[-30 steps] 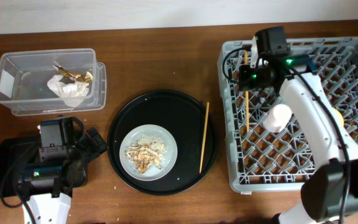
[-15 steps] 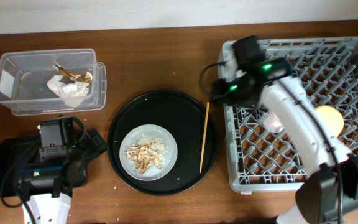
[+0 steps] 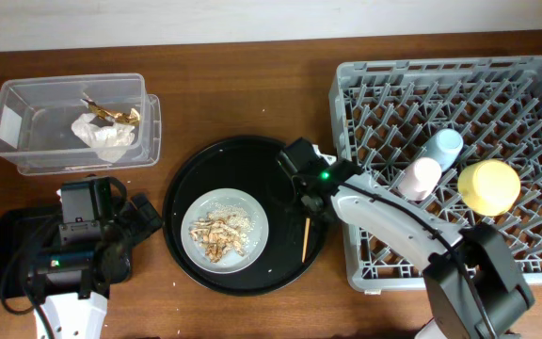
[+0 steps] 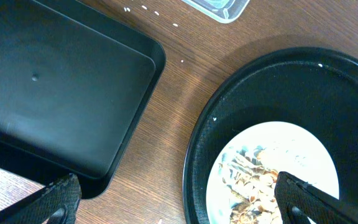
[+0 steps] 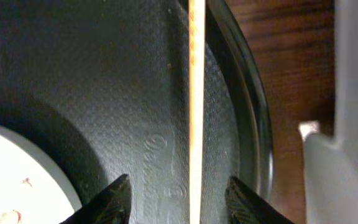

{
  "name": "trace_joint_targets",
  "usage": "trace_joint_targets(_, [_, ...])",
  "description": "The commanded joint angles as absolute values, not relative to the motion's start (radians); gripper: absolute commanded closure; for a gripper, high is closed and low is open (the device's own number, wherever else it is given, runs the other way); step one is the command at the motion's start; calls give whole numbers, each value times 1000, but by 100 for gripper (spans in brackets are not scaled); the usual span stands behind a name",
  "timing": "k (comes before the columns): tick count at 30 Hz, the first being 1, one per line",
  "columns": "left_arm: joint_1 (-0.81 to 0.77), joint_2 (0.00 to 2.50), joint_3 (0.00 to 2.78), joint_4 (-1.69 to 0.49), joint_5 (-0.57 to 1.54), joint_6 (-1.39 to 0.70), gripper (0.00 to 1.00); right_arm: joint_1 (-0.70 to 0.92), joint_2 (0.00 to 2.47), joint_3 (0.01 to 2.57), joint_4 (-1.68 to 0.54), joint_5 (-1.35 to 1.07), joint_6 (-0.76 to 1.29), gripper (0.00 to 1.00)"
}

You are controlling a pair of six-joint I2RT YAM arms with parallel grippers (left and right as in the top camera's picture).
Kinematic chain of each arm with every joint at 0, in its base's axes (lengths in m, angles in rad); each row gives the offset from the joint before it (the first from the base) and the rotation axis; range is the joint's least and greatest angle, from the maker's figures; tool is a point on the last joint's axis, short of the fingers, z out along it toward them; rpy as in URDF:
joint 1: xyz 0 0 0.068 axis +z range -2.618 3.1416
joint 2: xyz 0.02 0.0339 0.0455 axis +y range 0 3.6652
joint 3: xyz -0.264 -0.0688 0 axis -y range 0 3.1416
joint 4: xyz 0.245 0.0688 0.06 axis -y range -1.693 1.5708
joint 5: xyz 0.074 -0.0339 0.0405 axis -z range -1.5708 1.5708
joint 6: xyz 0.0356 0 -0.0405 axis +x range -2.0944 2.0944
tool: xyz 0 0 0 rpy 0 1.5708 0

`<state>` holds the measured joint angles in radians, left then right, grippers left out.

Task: Sort waste into correct bins and load items into the dishwasher rack
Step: 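Grasp the second chopstick with the right gripper and lift it, then lay the second chopstick in the rack and release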

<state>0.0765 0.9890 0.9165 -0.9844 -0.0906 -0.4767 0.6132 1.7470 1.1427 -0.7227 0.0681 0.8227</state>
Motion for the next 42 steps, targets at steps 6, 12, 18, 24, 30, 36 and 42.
trace_joint_targets(6, [81, 982, 930, -986, -94, -485, 1, 616, 1873, 1100, -635, 93, 846, 63])
trace_joint_targets(12, [81, 982, 930, -986, -94, -485, 1, 616, 1883, 1102, -638, 60, 843, 91])
trace_joint_targets(18, [82, 982, 930, -986, -94, -485, 1, 606, 1696, 1190, -744, 38, 739, 96])
trace_joint_targets(24, [82, 982, 930, -986, -94, -485, 1, 421, 1431, 1302, -796, 65, 389, 96])
trace_joint_targets(30, [82, 982, 930, -986, -95, -485, 1, 235, 1468, 1300, -724, 58, 187, 96])
trace_joint_targets(36, [81, 982, 930, -986, -94, -485, 1, 207, 1629, 1300, -653, 53, 188, 89])
trace_joint_targets(42, [81, 982, 930, -986, -95, -485, 1, 208, 1681, 1300, -667, 33, 189, 34])
